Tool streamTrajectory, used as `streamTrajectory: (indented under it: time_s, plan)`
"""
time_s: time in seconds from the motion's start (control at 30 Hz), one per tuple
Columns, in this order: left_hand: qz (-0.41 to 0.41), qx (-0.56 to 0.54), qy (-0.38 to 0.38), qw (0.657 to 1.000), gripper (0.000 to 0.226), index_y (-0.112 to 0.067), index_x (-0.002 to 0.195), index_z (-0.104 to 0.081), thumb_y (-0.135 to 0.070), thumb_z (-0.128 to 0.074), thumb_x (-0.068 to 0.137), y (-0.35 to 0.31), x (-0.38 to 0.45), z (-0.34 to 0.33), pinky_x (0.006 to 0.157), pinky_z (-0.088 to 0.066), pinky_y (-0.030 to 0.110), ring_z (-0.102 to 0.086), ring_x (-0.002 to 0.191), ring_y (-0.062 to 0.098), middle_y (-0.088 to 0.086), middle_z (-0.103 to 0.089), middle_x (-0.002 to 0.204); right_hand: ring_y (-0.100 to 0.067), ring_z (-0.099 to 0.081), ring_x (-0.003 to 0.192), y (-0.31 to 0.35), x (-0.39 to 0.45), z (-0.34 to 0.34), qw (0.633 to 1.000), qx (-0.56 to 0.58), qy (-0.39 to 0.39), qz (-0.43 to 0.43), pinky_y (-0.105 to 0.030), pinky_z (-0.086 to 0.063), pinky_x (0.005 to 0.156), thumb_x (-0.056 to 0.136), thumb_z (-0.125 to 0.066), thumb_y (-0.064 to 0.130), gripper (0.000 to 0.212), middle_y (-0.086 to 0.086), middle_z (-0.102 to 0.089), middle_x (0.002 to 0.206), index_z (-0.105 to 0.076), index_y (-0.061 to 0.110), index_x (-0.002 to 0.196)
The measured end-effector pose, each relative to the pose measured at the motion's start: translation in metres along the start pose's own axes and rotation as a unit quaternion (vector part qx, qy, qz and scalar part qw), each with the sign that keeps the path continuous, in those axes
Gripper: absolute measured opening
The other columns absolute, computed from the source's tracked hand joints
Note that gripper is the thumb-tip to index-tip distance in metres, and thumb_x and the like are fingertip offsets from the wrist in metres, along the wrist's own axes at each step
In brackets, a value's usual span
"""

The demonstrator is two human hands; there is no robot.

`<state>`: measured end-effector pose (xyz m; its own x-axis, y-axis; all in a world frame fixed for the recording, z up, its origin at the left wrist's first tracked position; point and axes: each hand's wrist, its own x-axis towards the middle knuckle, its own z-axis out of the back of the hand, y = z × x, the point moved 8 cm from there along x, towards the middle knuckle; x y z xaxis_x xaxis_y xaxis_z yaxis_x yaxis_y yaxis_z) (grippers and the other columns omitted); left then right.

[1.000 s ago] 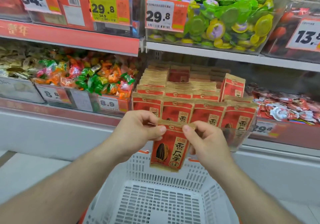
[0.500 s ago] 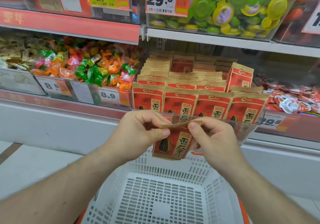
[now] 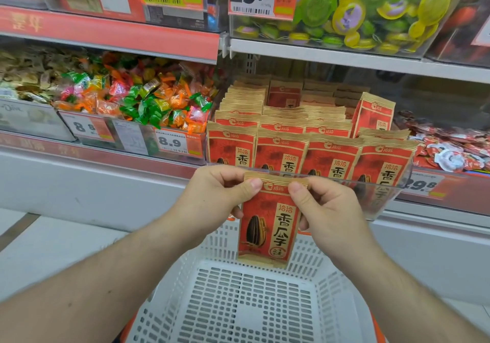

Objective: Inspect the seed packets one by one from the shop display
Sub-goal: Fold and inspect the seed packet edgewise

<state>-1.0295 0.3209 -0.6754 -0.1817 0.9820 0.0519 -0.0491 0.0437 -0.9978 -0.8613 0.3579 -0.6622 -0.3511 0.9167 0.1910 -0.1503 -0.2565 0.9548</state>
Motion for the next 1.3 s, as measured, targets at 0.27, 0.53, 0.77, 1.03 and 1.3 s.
streamTrajectory:
  time_s: [0.27, 0.53, 0.77, 1.03, 1.3]
  plan:
    - [0.046, -0.106, -0.006, 0.993, 0.033, -0.01, 0.095, -0.074, -0.032, -0.065, 0.072, 0.002, 0.002, 0.006, 0.047, -0.046, 0.02, -0.06, 0.06, 0.011, 0.003, -0.073, 0.082, -0.001, -0.054, 0.049, -0.014, 0.003, -0.008, 0.991, -0.05, 0.113, -0.054, -0.017, -0.042, 0.05, 0.094, -0.061, 0.019, 0.015, 0.012, -0.065, 0.059, -0.072, 0.017, 0.083]
    - [0.062, 0.027, 0.09, 0.994, 0.032, -0.02, 0.1, -0.076, -0.037, -0.067, 0.074, 0.009, -0.003, -0.004, 0.066, -0.05, 0.033, -0.066, 0.077, 0.019, 0.007, -0.077, 0.094, -0.016, -0.053, 0.053, -0.015, 0.007, -0.002, 0.995, 0.027, 0.07, -0.068, -0.032, -0.045, 0.055, 0.077, -0.062, 0.046, 0.041, -0.01, -0.065, 0.068, -0.073, 0.008, 0.088]
    - [0.05, -0.019, 0.063, 0.997, 0.038, -0.015, 0.106, -0.072, -0.037, -0.064, 0.076, 0.003, -0.002, 0.003, 0.068, -0.053, 0.034, -0.068, 0.077, 0.019, 0.007, -0.076, 0.095, -0.007, -0.066, 0.068, -0.017, 0.0, -0.008, 0.981, 0.017, 0.159, -0.107, -0.016, -0.047, 0.057, 0.07, -0.067, 0.036, 0.039, -0.007, -0.076, 0.086, -0.072, 0.01, 0.098]
    - [0.077, -0.045, 0.129, 0.988, 0.034, -0.017, 0.107, -0.069, -0.025, -0.067, 0.074, 0.006, -0.011, -0.011, 0.059, -0.056, 0.029, -0.072, 0.078, 0.018, 0.003, -0.076, 0.094, -0.035, -0.067, 0.085, -0.023, 0.001, -0.006, 0.973, 0.085, 0.169, -0.131, -0.044, -0.055, 0.073, 0.062, -0.085, 0.049, 0.064, -0.021, -0.073, 0.103, -0.07, 0.01, 0.111]
    - [0.091, -0.082, 0.114, 0.986, 0.033, -0.015, 0.103, -0.069, -0.027, -0.066, 0.073, 0.008, -0.01, -0.01, 0.059, -0.059, 0.03, -0.073, 0.079, 0.019, 0.005, -0.076, 0.093, -0.022, -0.064, 0.073, -0.021, -0.004, -0.014, 0.955, 0.14, 0.216, -0.146, -0.024, -0.049, 0.057, 0.068, -0.072, 0.002, 0.058, -0.038, -0.063, 0.112, -0.057, 0.002, 0.124]
